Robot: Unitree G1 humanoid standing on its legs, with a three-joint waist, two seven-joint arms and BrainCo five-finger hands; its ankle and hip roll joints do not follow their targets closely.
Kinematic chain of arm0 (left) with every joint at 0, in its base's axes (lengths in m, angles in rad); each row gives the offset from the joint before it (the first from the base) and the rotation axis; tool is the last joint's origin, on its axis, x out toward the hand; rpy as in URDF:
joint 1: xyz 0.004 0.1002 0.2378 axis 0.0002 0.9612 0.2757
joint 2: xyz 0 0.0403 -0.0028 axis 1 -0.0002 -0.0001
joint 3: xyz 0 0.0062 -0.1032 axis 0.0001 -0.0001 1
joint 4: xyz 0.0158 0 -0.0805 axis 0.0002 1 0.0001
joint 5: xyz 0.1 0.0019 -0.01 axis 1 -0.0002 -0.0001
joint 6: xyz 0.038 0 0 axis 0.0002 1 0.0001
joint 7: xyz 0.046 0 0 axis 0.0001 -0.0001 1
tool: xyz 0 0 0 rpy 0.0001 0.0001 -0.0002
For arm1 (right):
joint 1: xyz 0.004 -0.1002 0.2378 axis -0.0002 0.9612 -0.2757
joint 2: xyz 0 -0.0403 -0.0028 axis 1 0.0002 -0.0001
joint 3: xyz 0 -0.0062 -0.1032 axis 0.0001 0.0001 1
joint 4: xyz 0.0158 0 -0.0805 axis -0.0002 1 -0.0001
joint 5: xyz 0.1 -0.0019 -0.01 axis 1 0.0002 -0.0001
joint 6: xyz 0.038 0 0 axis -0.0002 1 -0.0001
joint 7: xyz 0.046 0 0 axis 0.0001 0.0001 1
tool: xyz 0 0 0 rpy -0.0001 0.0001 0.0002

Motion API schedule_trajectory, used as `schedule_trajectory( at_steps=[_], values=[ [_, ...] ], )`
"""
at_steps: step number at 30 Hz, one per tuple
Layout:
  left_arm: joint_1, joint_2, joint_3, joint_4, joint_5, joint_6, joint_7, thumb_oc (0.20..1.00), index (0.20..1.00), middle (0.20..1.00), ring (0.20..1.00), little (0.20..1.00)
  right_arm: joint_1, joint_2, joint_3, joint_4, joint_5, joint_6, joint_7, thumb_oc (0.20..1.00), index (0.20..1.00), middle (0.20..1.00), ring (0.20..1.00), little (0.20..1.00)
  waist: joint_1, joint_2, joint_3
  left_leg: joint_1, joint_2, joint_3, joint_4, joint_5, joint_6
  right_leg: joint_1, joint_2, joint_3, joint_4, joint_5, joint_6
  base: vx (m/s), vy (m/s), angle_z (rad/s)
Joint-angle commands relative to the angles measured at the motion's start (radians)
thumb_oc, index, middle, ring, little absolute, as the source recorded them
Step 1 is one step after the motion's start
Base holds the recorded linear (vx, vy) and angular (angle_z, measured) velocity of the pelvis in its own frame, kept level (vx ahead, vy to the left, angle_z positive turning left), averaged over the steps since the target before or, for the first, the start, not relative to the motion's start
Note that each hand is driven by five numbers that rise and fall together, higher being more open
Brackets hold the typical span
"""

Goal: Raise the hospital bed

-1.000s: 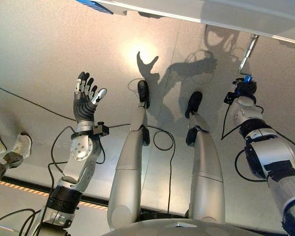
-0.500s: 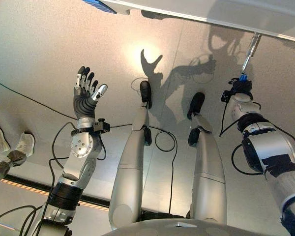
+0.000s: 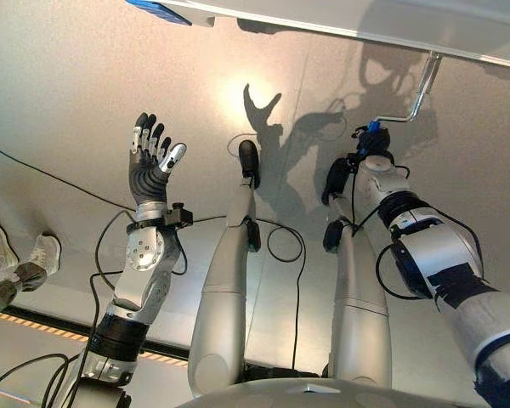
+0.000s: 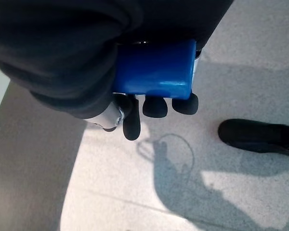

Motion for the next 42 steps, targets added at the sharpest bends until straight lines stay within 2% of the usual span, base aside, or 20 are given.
schedule_trajectory(
  at_steps=[1,7,12,13,14,16,18,26,30,31,32,35,42],
  values=[
    [-0.009,-0.010,0.030,-0.089,-0.006,-0.054,0.012,1.000,1.000,1.000,1.000,1.000,-0.047,0.048,0.220,-0.077,-0.203,0.008,0.052,0.200,0.200,0.200,0.200,0.200,0.003,0.066,-0.016,-0.018,-0.047,-0.069,0.119,-0.159,-0.026,0.035,0.017,-0.020,-0.179,0.123,0.064,0.00,0.015,-0.04],
    [0.004,-0.008,0.051,-0.085,-0.003,-0.049,0.009,1.000,1.000,1.000,1.000,1.000,0.014,0.071,0.276,-0.333,-0.216,-0.033,0.079,0.200,0.200,0.200,0.200,0.200,-0.012,0.046,-0.016,-0.024,-0.042,-0.069,0.121,-0.155,-0.027,0.033,0.019,-0.020,-0.184,0.128,0.063,0.00,0.005,-0.04],
    [0.021,-0.008,0.067,-0.084,0.001,-0.049,0.010,1.000,1.000,1.000,1.000,1.000,0.144,-0.007,0.285,-0.719,-0.131,-0.111,0.122,0.200,0.200,0.200,0.200,0.200,-0.038,0.018,-0.016,-0.025,-0.038,-0.068,0.123,-0.155,-0.027,0.033,0.020,-0.021,-0.185,0.129,0.063,0.00,-0.001,-0.01],
    [0.032,-0.008,0.069,-0.081,0.005,-0.048,0.008,1.000,1.000,1.000,1.000,1.000,0.204,-0.054,0.265,-0.851,-0.094,-0.144,0.141,0.200,0.200,0.200,0.200,0.200,-0.047,0.012,-0.016,-0.024,-0.037,-0.068,0.121,-0.154,-0.029,0.036,0.020,-0.022,-0.185,0.128,0.063,0.00,0.000,0.00],
    [0.033,-0.008,0.068,-0.081,0.005,-0.048,0.008,1.000,1.000,1.000,1.000,1.000,0.207,-0.055,0.264,-0.854,-0.094,-0.143,0.141,0.200,0.200,0.200,0.200,0.200,-0.046,0.013,-0.016,-0.023,-0.037,-0.068,0.121,-0.154,-0.029,0.037,0.020,-0.022,-0.185,0.128,0.063,0.00,0.000,0.00],
    [0.044,-0.009,0.071,-0.084,0.015,-0.048,0.011,1.000,1.000,1.000,1.000,1.000,0.278,-0.089,0.229,-0.982,-0.033,-0.183,0.160,0.200,0.200,0.200,0.200,0.200,-0.056,0.008,-0.016,-0.024,-0.036,-0.069,0.125,-0.157,-0.028,0.040,0.020,-0.022,-0.186,0.128,0.064,0.00,0.000,0.00],
    [0.052,-0.010,0.070,-0.080,0.021,-0.046,0.012,1.000,1.000,1.000,1.000,1.000,0.354,-0.100,0.190,-1.071,0.063,-0.227,0.183,0.200,0.200,0.200,0.200,0.200,-0.066,0.004,-0.016,-0.025,-0.036,-0.070,0.129,-0.158,-0.027,0.039,0.019,-0.021,-0.185,0.128,0.065,0.00,0.000,0.00],
    [0.097,-0.020,0.097,-0.101,0.049,-0.052,0.022,1.000,1.000,1.000,1.000,1.000,0.582,-0.139,0.046,-1.377,0.186,-0.332,0.238,0.200,0.200,0.200,0.200,0.200,-0.092,-0.001,-0.016,-0.015,-0.034,-0.068,0.127,-0.161,-0.031,0.048,0.022,-0.015,-0.189,0.128,0.069,0.00,0.000,0.00],
    [0.114,-0.023,0.107,-0.112,0.051,-0.054,0.018,1.000,1.000,1.000,1.000,1.000,0.628,-0.140,-0.002,-1.427,0.226,-0.364,0.250,0.200,0.200,0.200,0.200,0.200,-0.097,-0.004,-0.016,-0.007,-0.033,-0.067,0.126,-0.163,-0.032,0.056,0.023,-0.014,-0.192,0.126,0.070,0.02,-0.002,0.01],
    [0.123,-0.021,0.109,-0.116,0.052,-0.055,0.016,1.000,1.000,1.000,1.000,1.000,0.647,-0.139,-0.021,-1.442,0.238,-0.375,0.252,0.200,0.200,0.200,0.200,0.200,-0.097,-0.004,-0.016,0.017,-0.032,-0.075,0.127,-0.193,-0.038,0.077,0.027,-0.008,-0.186,0.097,0.078,0.00,0.000,0.00],
    [0.127,-0.022,0.114,-0.119,0.051,-0.059,0.014,1.000,1.000,1.000,1.000,1.000,0.659,-0.142,-0.048,-1.455,0.239,-0.388,0.246,0.200,0.200,0.200,0.200,0.200,-0.102,-0.008,-0.016,-0.003,-0.034,-0.067,0.124,-0.164,-0.033,0.061,0.024,-0.013,-0.194,0.125,0.071,0.00,0.000,0.00],
    [0.133,-0.022,0.122,-0.122,0.050,-0.064,0.010,1.000,1.000,1.000,1.000,1.000,0.688,-0.136,-0.114,-1.466,0.263,-0.420,0.230,0.200,0.200,0.200,0.200,0.200,-0.108,-0.015,-0.016,0.001,-0.033,-0.068,0.121,-0.164,-0.033,0.064,0.026,-0.012,-0.195,0.125,0.071,-0.02,-0.007,0.00],
    [0.137,-0.022,0.144,-0.123,0.043,-0.078,0.009,1.000,1.000,1.000,1.000,1.000,0.717,-0.125,-0.290,-1.424,0.216,-0.480,0.091,0.200,0.200,0.200,0.200,0.200,-0.120,-0.025,-0.016,0.013,-0.035,-0.072,0.117,-0.170,-0.035,0.075,0.029,-0.011,-0.194,0.119,0.072,0.00,0.000,0.00]
  ],
)
